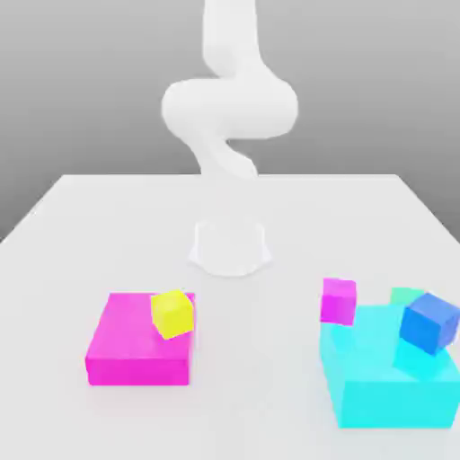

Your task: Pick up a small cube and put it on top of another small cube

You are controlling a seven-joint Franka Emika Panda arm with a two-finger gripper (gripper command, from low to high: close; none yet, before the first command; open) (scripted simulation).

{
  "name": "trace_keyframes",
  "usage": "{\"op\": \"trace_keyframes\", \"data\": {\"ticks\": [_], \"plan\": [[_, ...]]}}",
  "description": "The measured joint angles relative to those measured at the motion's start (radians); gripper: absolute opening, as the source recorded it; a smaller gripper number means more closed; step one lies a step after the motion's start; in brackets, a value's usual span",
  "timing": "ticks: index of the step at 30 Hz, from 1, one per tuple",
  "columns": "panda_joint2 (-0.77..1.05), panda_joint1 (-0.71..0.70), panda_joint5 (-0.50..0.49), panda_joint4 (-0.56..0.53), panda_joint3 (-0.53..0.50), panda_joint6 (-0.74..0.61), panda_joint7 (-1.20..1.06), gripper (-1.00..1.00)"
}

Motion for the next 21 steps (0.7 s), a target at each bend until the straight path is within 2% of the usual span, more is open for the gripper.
{"op": "trace_keyframes", "data": {"ticks": [12,21], "plan": [[0.348,-0.001,-0.019,-0.200,0.409,0.219,0.496,0.00],[0.623,0.036,-0.099,-0.347,0.672,0.380,0.912,0.00]]}}
